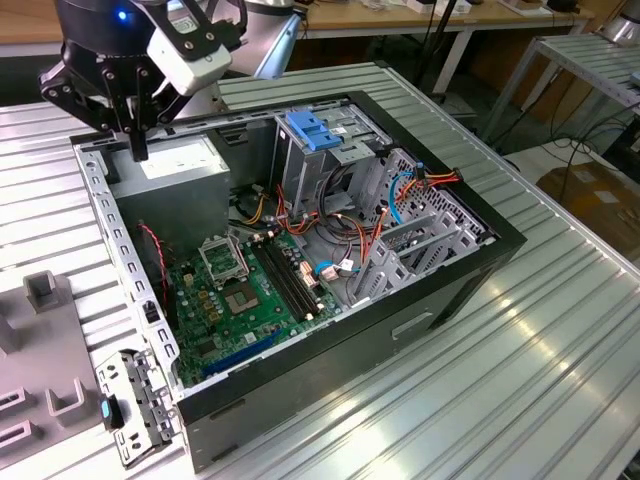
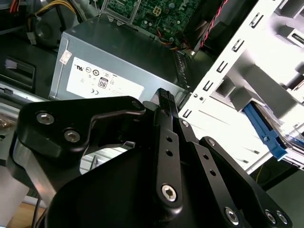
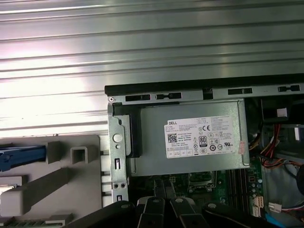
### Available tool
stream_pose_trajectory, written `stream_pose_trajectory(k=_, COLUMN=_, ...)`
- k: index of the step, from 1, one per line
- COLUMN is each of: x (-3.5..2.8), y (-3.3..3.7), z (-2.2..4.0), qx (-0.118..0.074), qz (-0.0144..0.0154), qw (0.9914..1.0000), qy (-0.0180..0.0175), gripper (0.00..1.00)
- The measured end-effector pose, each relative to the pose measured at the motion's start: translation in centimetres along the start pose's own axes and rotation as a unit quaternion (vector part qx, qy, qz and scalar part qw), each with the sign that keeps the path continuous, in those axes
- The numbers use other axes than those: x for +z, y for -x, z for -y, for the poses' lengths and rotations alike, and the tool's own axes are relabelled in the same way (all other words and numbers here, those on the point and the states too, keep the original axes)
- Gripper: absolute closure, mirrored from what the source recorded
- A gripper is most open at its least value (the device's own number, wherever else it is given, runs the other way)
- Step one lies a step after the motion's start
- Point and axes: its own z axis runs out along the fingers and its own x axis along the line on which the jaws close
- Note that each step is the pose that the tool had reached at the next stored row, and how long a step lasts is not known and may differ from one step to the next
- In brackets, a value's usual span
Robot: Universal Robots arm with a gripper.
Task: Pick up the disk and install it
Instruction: 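Reach for the disk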
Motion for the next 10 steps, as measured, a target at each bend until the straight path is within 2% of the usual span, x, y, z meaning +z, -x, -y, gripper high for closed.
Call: stream_pose_trajectory(k=10, x=0.09, y=-0.81, z=0.06, qx=0.000, qz=-0.0021, qw=1.00000, qy=-0.0001, gripper=0.89)
